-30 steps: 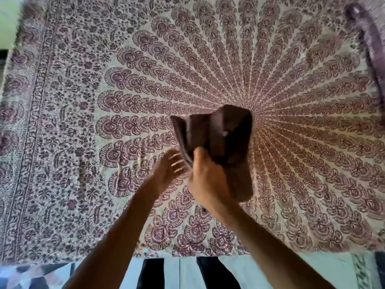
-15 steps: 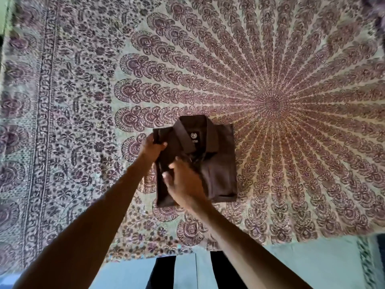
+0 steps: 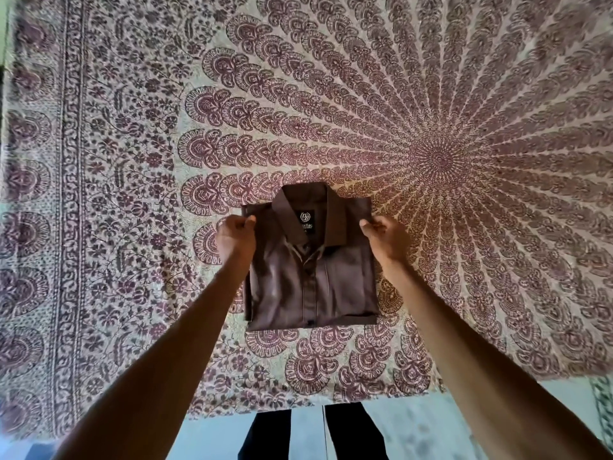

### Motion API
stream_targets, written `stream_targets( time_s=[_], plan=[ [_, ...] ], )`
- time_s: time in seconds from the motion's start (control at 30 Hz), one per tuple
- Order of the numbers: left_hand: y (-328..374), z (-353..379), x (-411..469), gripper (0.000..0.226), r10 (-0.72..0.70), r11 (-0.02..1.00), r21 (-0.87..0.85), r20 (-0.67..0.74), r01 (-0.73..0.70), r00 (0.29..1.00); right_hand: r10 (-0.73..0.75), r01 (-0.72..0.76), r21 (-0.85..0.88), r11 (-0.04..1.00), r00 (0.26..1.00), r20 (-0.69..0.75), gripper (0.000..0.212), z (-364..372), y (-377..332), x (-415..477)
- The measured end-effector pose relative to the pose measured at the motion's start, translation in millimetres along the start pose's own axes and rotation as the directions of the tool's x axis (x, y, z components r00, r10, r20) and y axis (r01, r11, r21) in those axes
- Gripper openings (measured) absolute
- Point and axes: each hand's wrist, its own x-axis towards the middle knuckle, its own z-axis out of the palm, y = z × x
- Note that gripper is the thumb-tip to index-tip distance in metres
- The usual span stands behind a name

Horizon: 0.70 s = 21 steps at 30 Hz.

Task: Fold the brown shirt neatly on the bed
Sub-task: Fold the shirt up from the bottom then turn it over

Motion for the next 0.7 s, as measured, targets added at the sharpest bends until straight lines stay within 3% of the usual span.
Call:
stream_targets(
  time_s=[0.1,0.2,0.3,0.5,0.6,0.7],
  plan=[
    [6,-3,9,0.024,0.010,0.991,-0.134,0.017,-0.007,1.000,0.052,-0.063,0.118,0.991,0.995,0.090,0.025,0,0,12],
    [6,-1,14,0.025,0.013,0.998,-0.065,0.023,-0.012,1.000,0.012,-0.020,0.055,0.998,0.990,0.144,0.027,4,3,22],
    [-1,2,19,0.023,0.008,1.000,-0.005,0.014,-0.008,1.000,-0.068,0.084,-0.167,0.982,0.993,0.099,0.023,10,8,22],
    [-11,8,-8,0.031,0.053,0.999,-0.004,-0.117,-0.054,0.992,-0.101,0.084,-0.191,0.978,0.991,-0.084,0.025,6,7,-1],
    [-32,12,-38,0.055,-0.067,0.995,0.072,-0.061,0.071,0.996,-0.003,0.011,-0.175,0.985,0.999,0.046,0.041,6,22,-19],
    [-46,16,-59,0.052,-0.081,0.992,0.097,0.034,0.078,0.996,0.061,-0.042,-0.092,0.995,0.977,0.207,0.047,6,31,-34]
  ],
)
